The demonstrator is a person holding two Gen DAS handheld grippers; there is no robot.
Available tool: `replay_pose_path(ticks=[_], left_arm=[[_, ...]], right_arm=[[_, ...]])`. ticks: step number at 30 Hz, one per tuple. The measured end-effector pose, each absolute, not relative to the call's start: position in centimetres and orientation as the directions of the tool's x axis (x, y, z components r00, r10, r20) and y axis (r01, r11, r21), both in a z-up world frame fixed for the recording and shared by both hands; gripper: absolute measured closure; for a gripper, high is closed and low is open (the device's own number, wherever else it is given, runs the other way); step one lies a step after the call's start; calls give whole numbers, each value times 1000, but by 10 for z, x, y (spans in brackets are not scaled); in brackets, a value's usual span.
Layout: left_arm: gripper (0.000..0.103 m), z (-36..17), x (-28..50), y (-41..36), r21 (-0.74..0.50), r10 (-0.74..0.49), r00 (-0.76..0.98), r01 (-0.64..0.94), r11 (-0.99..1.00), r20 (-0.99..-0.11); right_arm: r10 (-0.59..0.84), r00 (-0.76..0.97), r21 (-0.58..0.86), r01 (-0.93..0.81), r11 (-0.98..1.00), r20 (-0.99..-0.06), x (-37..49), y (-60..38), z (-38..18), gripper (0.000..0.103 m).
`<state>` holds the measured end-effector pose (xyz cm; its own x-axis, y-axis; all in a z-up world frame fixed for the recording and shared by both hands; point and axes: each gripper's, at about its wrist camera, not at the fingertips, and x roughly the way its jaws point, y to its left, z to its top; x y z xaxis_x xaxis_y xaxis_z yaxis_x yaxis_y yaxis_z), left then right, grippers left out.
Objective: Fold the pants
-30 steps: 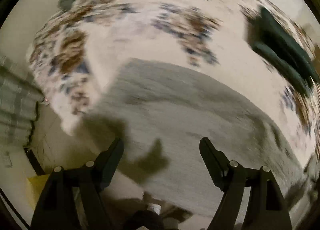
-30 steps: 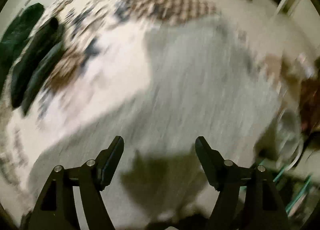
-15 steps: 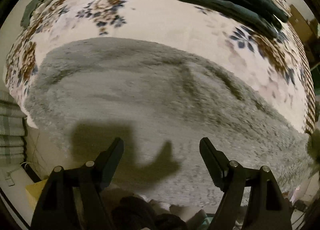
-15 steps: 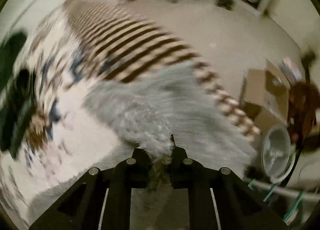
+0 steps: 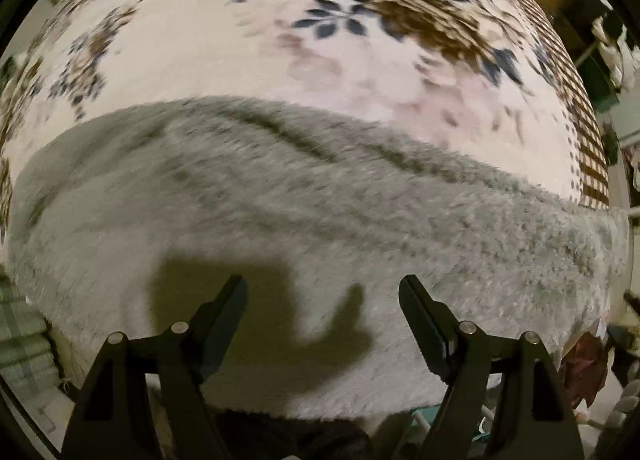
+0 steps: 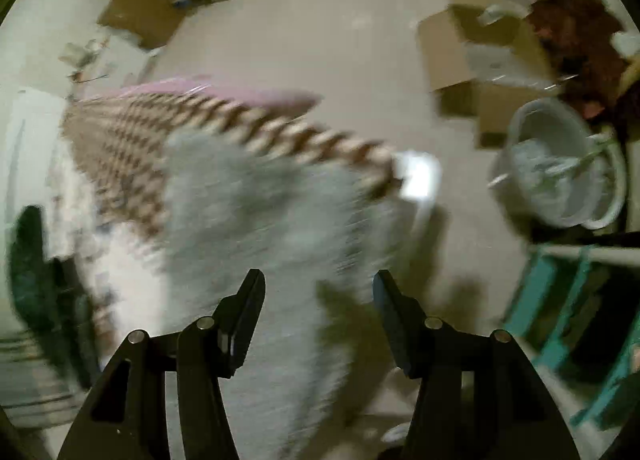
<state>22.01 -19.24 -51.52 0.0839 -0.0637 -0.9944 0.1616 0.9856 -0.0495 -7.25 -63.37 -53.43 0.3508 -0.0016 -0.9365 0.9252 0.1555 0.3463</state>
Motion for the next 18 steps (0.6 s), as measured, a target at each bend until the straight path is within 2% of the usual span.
replay_pose_path(ticks=[4, 6, 8, 10, 15, 17, 18], left_arm=[[26, -536, 242, -219, -4, -25, 96, 213, 977, -995], [26, -549, 253, -228, 21, 0, 92, 228, 973, -996], [26, -561, 264, -232, 41, 21, 89, 232, 972, -996], [26, -568, 274, -234, 42, 23, 85, 228, 973, -996], [26, -570, 297, -236, 43, 20, 106, 220, 975, -994], [26, -567, 303, -230, 29, 8, 103, 206, 978, -995], [26, -562, 305, -226, 23, 3, 103, 199, 980, -995]], right_arm=[[250, 415, 460, 873, 162, -875, -3, -603, -563, 44], [366, 389, 470, 868, 162, -845, 34, -583, -587, 44], [413, 339, 438, 882, 171, -845, 63, -568, -610, 50], [400, 297, 391, 903, 177, -867, 77, -564, -625, 92], [254, 311, 372, 895, 247, -916, 96, -569, -605, 94], [288, 311, 387, 883, 266, -906, 101, -573, -613, 94], [326, 305, 400, 872, 283, -895, 102, -575, -617, 90]])
